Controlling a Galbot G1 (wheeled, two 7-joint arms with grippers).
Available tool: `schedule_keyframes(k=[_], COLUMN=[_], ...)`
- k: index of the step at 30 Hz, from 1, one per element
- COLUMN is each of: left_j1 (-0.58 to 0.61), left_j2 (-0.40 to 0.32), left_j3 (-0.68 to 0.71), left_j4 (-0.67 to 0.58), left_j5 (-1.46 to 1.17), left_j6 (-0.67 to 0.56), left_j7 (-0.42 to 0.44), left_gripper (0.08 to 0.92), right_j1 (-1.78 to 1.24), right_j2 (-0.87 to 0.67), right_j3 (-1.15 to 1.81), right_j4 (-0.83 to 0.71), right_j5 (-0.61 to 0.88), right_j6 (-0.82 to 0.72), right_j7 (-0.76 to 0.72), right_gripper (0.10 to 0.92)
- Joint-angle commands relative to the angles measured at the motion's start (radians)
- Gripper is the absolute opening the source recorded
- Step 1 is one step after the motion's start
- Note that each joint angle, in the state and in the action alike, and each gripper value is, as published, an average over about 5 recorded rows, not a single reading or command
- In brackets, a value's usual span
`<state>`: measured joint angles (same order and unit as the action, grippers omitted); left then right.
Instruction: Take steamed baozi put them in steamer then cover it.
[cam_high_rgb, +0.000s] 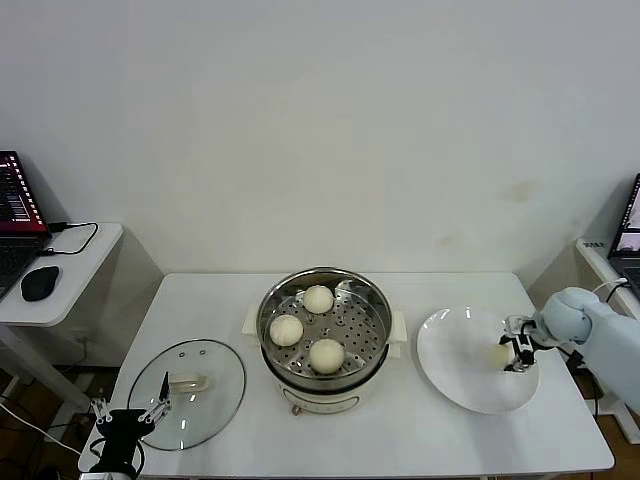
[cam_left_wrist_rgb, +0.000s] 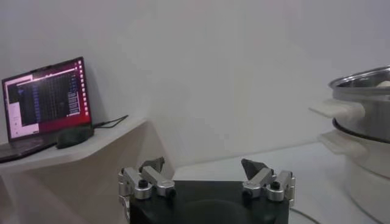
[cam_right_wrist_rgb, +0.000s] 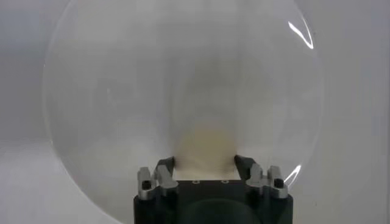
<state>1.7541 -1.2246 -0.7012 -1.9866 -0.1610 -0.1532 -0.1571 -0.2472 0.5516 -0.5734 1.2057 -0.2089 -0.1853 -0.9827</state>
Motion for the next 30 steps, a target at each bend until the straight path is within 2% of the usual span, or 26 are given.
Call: schedule_keyframes(k=[1, 9, 15, 22, 30], left_j1=[0.001, -0.012, -0.025, -0.041, -0.053], left_j2=[0.001, 0.005, 0.006, 0.008, -0.005], left_j3=[0.001, 0.008, 0.024, 0.039, 0.038], left_j4=[-0.004, -0.001, 0.005, 0.017, 0.017], left_j5=[0.002, -0.001, -0.002, -0.003, -0.002], left_j6=[0.001, 0.002, 0.001, 0.0, -0.002], left_j7=[0.0, 0.002, 0.002, -0.001, -0.006], left_gripper=[0.823, 0.823, 0.823, 0.823, 0.823], right_j1=[0.054, 0.403, 0.743, 0.999, 0.951], right_j2=[-0.015, -0.103, -0.081, 0.088, 0.303], right_j3=[-0.033, -0.263, -0.475, -0.666, -0.686], right_j4=[0.037, 0.227, 0.36, 0.426, 0.411], right_j5=[0.037, 0.187, 0.385, 0.591, 0.76], right_j6=[-0.034, -0.133, -0.245, -0.378, -0.507], right_j7=[-0.007, -0.083, -0.08, 0.004, 0.123], right_gripper=[0.572, 0.56, 0.56, 0.567, 0.569])
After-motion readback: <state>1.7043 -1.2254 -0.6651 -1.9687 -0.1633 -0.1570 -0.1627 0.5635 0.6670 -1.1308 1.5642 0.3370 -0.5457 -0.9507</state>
